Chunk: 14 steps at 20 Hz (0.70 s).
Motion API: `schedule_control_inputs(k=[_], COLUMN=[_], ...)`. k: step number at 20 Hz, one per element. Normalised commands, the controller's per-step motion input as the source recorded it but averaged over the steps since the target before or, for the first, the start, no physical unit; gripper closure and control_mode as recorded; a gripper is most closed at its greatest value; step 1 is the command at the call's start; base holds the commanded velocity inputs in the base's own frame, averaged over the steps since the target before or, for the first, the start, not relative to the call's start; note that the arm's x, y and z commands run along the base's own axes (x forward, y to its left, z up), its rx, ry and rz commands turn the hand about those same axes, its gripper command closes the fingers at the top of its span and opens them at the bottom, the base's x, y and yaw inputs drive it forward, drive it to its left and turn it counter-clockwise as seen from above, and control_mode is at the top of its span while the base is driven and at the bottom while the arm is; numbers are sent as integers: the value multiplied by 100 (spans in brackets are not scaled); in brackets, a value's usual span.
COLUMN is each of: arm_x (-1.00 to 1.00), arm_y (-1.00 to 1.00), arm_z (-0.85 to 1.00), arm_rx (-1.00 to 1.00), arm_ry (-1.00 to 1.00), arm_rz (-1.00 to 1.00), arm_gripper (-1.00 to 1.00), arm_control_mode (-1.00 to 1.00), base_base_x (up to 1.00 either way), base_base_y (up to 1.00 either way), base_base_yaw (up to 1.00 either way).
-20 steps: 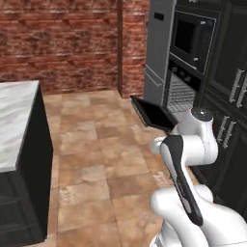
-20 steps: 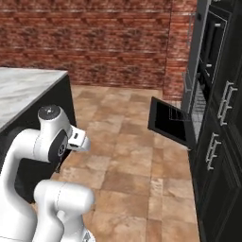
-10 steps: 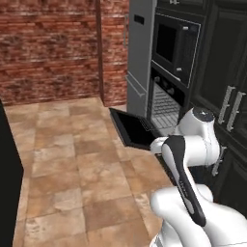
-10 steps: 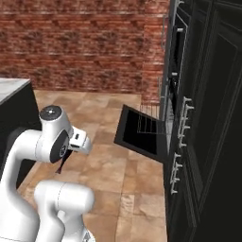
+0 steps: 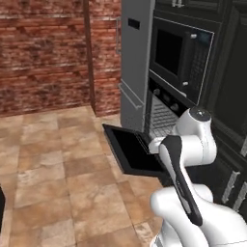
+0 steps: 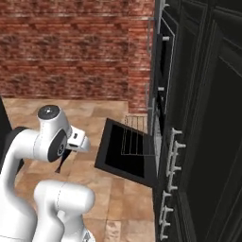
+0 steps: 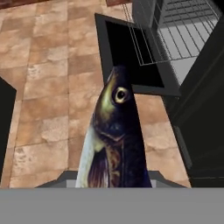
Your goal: Place the fish on the rack of the oven, and slide the rack back inside. Close the oven door.
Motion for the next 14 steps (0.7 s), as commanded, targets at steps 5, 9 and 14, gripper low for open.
schedule_control_inputs(k=[5,9,14], arm_x=[0,0,0], arm_y=[0,0,0], arm_z=[0,0,0], arm_rx=[0,0,0], arm_ry=[0,0,0], arm_rz=[0,0,0], arm_gripper=[100,100,100], arm_control_mode=[100,100,100], base_base_x=[30,47,78], base_base_y=[-78,-40,12], base_base_yaw=[-15,-15,-19])
